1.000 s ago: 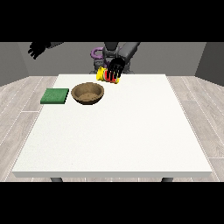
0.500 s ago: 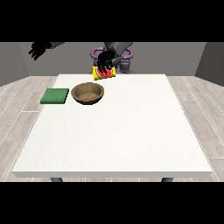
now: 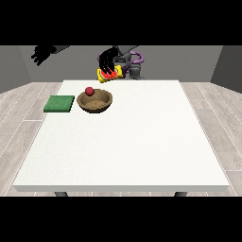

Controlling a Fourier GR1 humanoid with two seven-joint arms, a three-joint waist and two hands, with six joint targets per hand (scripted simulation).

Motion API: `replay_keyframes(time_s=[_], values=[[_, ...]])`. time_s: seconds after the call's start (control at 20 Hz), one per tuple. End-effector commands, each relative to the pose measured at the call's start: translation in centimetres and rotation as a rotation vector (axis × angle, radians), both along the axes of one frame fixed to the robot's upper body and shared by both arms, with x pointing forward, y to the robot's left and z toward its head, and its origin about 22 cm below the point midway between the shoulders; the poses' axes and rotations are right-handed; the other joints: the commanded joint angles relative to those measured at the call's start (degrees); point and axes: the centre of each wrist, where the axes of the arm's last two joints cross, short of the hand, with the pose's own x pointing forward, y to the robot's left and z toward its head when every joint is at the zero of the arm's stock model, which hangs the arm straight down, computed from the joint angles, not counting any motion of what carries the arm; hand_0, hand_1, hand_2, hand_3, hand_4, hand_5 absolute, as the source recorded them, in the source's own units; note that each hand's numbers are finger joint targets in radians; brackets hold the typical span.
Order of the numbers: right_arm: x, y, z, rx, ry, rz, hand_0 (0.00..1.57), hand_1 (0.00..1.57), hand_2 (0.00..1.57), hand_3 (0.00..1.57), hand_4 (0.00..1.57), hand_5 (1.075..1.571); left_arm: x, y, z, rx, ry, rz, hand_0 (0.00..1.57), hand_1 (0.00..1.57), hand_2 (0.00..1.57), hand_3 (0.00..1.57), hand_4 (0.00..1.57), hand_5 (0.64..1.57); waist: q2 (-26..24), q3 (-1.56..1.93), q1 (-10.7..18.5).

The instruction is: Pick the cup and pour the ball into the bowl, then pick the bowl and place it on the pad

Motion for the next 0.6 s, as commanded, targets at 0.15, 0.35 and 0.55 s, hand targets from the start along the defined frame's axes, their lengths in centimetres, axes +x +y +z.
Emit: replay_keyframes(time_s=[0.15,0.35,0.55], values=[[-1.4,-2.5,-0.1,-0.001,0.030,-0.063,0.00,0.00,0.00,0.17,0.71,1.550,1.9,3.4,3.9,-0.347,-0.061,0.025,0.75,0.75,1.57,1.54,1.11,1.556,-1.3,-0.13,4.7],[-2.5,-3.7,-0.6,-0.022,0.064,-0.175,0.00,0.00,0.00,0.11,0.74,1.551,2.3,7.6,5.1,-0.766,0.005,0.004,0.95,0.95,1.37,1.08,1.30,1.556,-2.2,-0.43,11.8],[-1.4,-2.0,-0.8,0.005,0.039,-0.187,0.00,0.00,0.00,0.00,0.78,1.557,3.2,9.7,9.7,-1.248,0.005,0.011,0.00,0.00,0.00,0.00,1.18,1.551,-0.4,-0.91,15.1]])
